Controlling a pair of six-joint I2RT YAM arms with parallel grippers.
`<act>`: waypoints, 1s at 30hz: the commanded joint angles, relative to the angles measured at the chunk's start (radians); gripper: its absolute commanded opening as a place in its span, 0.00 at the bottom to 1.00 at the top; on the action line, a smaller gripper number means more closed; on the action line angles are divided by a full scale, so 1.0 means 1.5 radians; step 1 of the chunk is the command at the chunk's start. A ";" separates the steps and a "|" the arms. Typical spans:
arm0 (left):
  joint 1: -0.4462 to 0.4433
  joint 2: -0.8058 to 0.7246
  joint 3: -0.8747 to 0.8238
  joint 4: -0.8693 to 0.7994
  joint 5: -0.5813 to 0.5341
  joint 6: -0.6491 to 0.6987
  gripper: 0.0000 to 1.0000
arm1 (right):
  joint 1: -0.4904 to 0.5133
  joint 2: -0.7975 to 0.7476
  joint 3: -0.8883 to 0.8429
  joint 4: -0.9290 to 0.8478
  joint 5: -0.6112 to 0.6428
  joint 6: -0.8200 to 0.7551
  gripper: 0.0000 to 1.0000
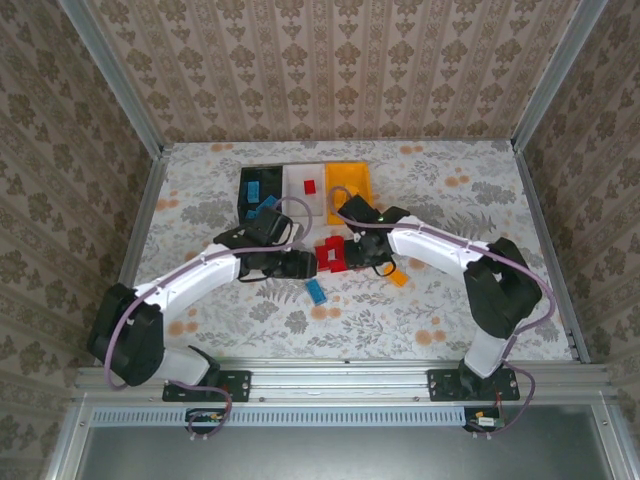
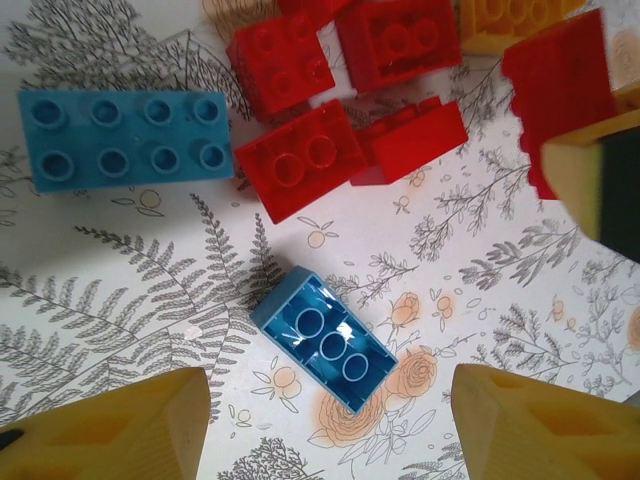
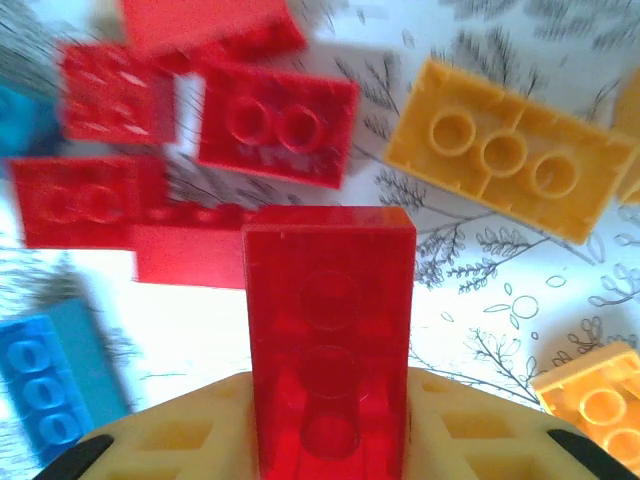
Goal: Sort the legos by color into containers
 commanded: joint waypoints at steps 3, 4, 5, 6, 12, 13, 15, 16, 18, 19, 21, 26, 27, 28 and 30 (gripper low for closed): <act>0.042 -0.089 -0.038 -0.008 -0.041 -0.023 0.66 | 0.001 0.007 0.097 0.003 -0.042 -0.007 0.37; 0.053 -0.110 -0.050 -0.005 -0.043 -0.029 0.66 | 0.001 0.027 0.126 0.002 -0.051 -0.012 0.37; 0.064 -0.132 -0.059 -0.004 -0.047 -0.033 0.66 | 0.001 0.053 0.157 -0.001 -0.056 -0.016 0.37; 0.071 -0.151 -0.068 -0.006 -0.050 -0.035 0.66 | 0.000 0.075 0.184 -0.003 -0.060 -0.020 0.37; 0.099 -0.226 -0.102 -0.048 -0.061 -0.030 0.66 | -0.004 0.236 0.392 -0.036 -0.052 -0.056 0.37; 0.098 -0.226 -0.105 -0.056 -0.057 -0.028 0.66 | -0.004 0.262 0.427 -0.045 -0.046 -0.062 0.37; 0.097 -0.225 -0.114 -0.063 -0.052 -0.030 0.66 | -0.004 0.309 0.485 -0.055 -0.038 -0.073 0.37; 0.096 -0.226 -0.120 -0.063 -0.050 -0.032 0.66 | -0.005 0.330 0.511 -0.060 -0.034 -0.076 0.38; 0.094 -0.227 -0.132 -0.059 -0.047 -0.036 0.66 | -0.007 0.371 0.562 -0.074 -0.031 -0.081 0.40; 0.094 -0.227 -0.136 -0.055 -0.046 -0.037 0.66 | -0.008 0.390 0.588 -0.082 -0.031 -0.081 0.42; 0.092 -0.223 -0.142 -0.044 -0.044 -0.040 0.66 | -0.010 0.421 0.627 -0.090 -0.033 -0.082 0.49; 0.077 -0.171 -0.128 -0.024 -0.032 -0.031 0.66 | -0.020 0.456 0.708 -0.135 -0.042 -0.081 0.63; 0.070 -0.159 -0.120 -0.028 -0.036 -0.026 0.67 | -0.020 0.445 0.706 -0.137 -0.044 -0.079 0.63; 0.059 -0.144 -0.110 -0.033 -0.045 -0.017 0.67 | -0.020 0.428 0.695 -0.135 -0.047 -0.079 0.63; 0.041 -0.117 -0.089 -0.046 -0.065 -0.003 0.67 | -0.020 0.375 0.652 -0.121 -0.050 -0.079 0.64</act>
